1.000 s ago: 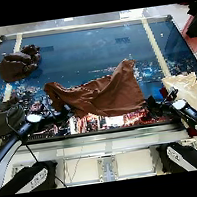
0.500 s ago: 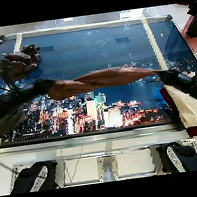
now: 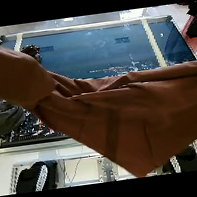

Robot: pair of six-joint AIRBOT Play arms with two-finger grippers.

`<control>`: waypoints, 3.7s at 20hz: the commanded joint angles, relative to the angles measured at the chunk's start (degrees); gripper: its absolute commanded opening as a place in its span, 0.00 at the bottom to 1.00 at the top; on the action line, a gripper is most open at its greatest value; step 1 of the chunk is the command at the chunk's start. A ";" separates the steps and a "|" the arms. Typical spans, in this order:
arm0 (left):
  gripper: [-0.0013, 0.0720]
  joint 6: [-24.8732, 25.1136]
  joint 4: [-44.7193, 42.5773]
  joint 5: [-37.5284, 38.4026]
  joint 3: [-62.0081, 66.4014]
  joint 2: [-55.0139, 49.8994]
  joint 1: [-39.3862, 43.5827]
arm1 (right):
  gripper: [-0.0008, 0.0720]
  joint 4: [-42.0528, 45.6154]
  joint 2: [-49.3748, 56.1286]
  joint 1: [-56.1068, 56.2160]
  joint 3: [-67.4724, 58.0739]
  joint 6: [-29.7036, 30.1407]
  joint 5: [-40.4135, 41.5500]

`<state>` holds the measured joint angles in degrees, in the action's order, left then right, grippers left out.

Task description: Fold the shirts.

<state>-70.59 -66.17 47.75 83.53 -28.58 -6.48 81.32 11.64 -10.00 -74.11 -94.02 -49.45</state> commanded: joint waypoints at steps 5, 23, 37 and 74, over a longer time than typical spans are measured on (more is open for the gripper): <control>0.03 0.04 3.39 9.64 7.54 -6.14 -0.13 | 0.05 -1.29 18.51 0.00 -5.81 -0.48 -11.67; 0.03 1.81 10.86 -2.12 -15.19 -39.80 1.57 | 0.54 -16.50 72.83 16.61 12.81 2.29 48.65; 0.04 3.15 10.47 -0.04 -15.15 -40.46 3.28 | 0.55 -20.68 53.35 29.59 27.52 -19.32 1.22; 0.04 5.07 10.38 3.08 -13.60 -39.04 3.26 | 0.57 -12.02 42.53 42.14 48.74 -39.52 12.31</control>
<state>-65.58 -55.75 50.17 69.78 -67.68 -3.20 66.04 55.31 32.95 -25.67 -133.47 -22.39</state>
